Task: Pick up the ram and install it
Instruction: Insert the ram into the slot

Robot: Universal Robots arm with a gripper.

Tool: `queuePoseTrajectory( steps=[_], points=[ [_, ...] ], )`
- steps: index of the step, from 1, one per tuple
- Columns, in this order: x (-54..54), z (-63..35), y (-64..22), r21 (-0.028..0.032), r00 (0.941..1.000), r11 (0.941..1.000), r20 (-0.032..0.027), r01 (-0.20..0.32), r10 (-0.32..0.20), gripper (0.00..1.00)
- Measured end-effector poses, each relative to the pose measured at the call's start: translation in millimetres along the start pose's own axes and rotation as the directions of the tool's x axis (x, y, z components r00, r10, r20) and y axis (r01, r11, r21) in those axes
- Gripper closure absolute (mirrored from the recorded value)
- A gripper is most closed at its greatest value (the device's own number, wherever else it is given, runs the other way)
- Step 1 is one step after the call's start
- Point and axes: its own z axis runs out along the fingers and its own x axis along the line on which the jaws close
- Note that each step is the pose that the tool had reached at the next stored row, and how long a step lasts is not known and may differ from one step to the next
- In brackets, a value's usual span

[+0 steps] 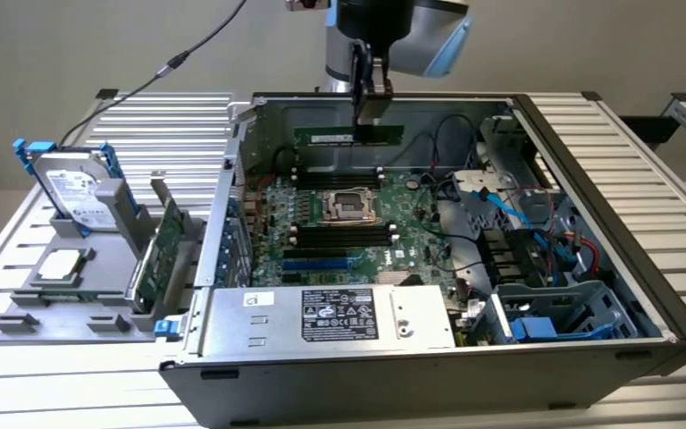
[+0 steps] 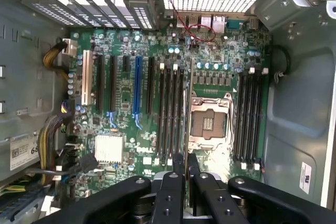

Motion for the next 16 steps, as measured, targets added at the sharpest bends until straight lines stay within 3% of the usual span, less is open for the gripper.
queuePoseTrajectory(
  steps=[4, 16],
  points=[
    [-0.1, 7.4, 3.6, 0.0000, 1.0000, 1.0000, 0.0000, 0.000, 0.000, 0.86],
    [10.3, 29.5, 3.7, -0.0005, 0.9999, 0.9999, 0.0002, -0.013, 0.013, 0.86]
  ],
)
